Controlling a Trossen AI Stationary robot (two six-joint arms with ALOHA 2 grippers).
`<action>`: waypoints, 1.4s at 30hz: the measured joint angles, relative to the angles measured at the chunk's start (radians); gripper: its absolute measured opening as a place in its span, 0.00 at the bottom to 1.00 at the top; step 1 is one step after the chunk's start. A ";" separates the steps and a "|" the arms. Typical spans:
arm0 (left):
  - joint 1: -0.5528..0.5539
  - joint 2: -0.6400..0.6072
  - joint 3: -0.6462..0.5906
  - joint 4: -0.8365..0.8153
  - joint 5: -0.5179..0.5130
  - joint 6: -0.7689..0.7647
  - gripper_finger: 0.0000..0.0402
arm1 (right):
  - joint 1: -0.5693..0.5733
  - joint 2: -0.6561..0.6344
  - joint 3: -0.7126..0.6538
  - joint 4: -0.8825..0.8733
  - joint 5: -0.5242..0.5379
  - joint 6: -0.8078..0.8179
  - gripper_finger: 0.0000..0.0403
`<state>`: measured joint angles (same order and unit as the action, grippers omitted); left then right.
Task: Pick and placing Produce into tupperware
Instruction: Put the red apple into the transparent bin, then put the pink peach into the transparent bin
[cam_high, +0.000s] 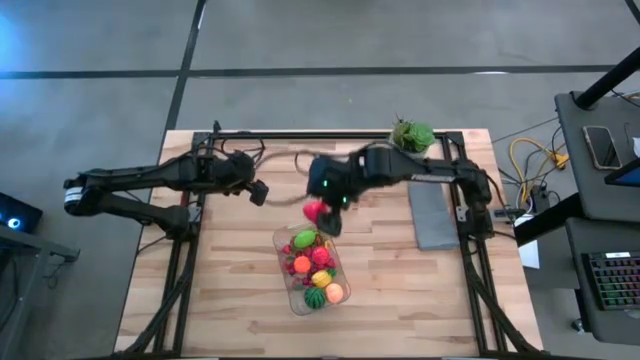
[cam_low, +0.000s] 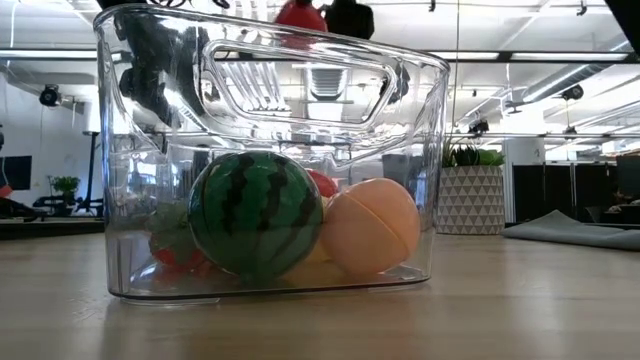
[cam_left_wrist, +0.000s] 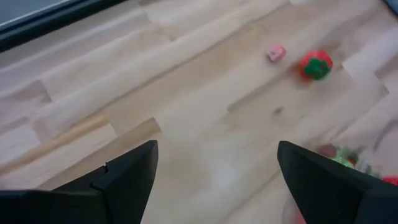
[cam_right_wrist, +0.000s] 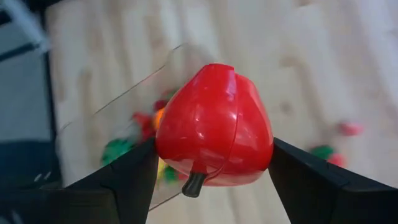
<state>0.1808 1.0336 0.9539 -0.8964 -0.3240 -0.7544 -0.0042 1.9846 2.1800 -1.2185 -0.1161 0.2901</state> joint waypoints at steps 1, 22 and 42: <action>0.014 0.000 0.000 0.005 0.001 0.000 0.79 | 0.017 0.000 -0.010 0.004 -0.014 0.000 0.68; 0.053 0.031 -0.002 0.115 0.163 -0.079 0.79 | 0.128 -0.010 -0.142 0.102 -0.154 0.096 0.80; 0.071 0.368 0.039 0.625 0.354 0.254 0.79 | 0.073 -0.292 -0.142 0.002 0.548 0.265 0.78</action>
<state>0.2516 1.4015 0.9932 -0.2712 0.0300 -0.5005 0.0685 1.6930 2.0380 -1.2163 0.4317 0.5548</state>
